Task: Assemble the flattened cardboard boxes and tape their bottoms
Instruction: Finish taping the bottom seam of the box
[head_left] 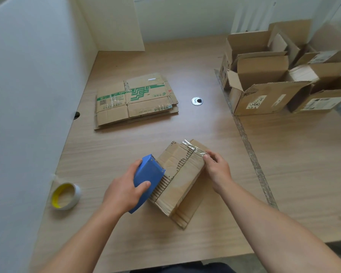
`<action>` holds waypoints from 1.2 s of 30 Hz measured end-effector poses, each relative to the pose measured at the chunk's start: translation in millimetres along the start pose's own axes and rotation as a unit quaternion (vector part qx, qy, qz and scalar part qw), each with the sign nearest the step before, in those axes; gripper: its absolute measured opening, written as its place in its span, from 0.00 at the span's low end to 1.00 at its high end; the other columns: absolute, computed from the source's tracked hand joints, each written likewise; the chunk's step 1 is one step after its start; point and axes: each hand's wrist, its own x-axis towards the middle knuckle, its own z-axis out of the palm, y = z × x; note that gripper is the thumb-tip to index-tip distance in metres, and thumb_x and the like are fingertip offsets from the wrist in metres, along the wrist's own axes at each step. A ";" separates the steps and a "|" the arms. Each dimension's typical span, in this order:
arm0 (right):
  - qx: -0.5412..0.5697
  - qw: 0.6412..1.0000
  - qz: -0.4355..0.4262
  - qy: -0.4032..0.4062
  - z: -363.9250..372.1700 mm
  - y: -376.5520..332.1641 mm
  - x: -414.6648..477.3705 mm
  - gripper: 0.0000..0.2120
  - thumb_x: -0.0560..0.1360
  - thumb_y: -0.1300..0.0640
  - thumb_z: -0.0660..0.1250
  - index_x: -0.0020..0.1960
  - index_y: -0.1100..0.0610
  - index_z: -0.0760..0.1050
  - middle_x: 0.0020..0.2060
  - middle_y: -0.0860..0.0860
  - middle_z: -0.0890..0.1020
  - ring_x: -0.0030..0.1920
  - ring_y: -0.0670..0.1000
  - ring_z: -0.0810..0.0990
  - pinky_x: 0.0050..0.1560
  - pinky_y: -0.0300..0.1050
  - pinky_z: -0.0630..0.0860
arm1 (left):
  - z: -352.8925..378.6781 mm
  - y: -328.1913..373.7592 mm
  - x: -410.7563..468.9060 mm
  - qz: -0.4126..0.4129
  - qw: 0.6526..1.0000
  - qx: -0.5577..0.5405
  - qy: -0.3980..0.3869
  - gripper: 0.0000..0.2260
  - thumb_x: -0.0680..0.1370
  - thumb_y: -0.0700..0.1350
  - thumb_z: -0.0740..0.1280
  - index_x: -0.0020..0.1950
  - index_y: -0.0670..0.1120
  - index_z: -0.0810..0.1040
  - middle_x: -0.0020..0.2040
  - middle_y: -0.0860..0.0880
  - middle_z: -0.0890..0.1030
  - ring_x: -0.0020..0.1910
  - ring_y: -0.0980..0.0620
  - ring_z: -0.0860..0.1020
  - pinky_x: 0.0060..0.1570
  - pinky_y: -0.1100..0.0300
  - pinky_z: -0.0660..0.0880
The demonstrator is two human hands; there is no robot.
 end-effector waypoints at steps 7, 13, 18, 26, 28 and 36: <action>0.043 0.998 0.033 0.012 16.5 -2.5 24.8 0.06 0.76 0.61 0.71 0.46 0.51 0.82 0.51 0.54 0.85 0.55 0.52 0.82 0.64 0.51 0.77 | 6.5 -2.4 -3.9 -0.001 0.999 -0.039 0.005 0.29 0.77 0.58 0.67 0.72 0.69 0.55 0.53 0.53 0.79 0.44 0.49 0.79 0.44 0.51 0.79; -0.076 0.997 0.013 0.006 40.9 -30.5 43.7 0.05 0.75 0.50 0.72 0.46 0.50 0.81 0.45 0.47 0.84 0.50 0.50 0.81 0.56 0.45 0.77 | 9.6 -1.5 -1.9 -0.009 0.999 -0.043 0.012 0.30 0.77 0.59 0.66 0.72 0.70 0.53 0.53 0.53 0.79 0.45 0.49 0.78 0.45 0.51 0.78; -0.165 0.985 -0.006 0.041 46.6 -33.0 52.7 0.08 0.75 0.53 0.72 0.38 0.52 0.77 0.36 0.45 0.79 0.45 0.52 0.79 0.44 0.41 0.69 | 10.2 -1.2 -1.7 -0.012 0.999 -0.047 0.011 0.30 0.76 0.59 0.66 0.73 0.70 0.53 0.54 0.54 0.79 0.46 0.49 0.78 0.47 0.50 0.79; -0.160 0.983 -0.044 -0.075 42.5 -49.9 42.5 0.24 0.79 0.50 0.68 0.73 0.53 0.71 0.71 0.53 0.73 0.72 0.52 0.70 0.73 0.46 0.64 | 20.0 3.8 -4.2 -0.020 0.998 -0.052 0.035 0.30 0.77 0.60 0.65 0.74 0.69 0.51 0.51 0.54 0.79 0.44 0.47 0.78 0.44 0.51 0.78; -0.238 0.959 -0.119 -0.100 37.6 -54.2 26.9 0.29 0.79 0.48 0.68 0.77 0.51 0.64 0.77 0.54 0.64 0.77 0.52 0.61 0.77 0.47 0.57 | 23.9 8.1 -2.9 -0.019 0.997 -0.063 0.040 0.30 0.77 0.60 0.65 0.74 0.69 0.51 0.52 0.54 0.78 0.45 0.47 0.78 0.44 0.51 0.78; -0.508 0.774 -0.305 -0.223 11.3 20.0 -67.5 0.35 0.73 0.32 0.66 0.75 0.45 0.67 0.76 0.51 0.59 0.77 0.54 0.52 0.76 0.54 0.59 | 24.4 13.7 4.0 -0.014 0.991 -0.122 0.052 0.30 0.77 0.58 0.67 0.75 0.68 0.56 0.56 0.54 0.78 0.50 0.45 0.78 0.50 0.50 0.77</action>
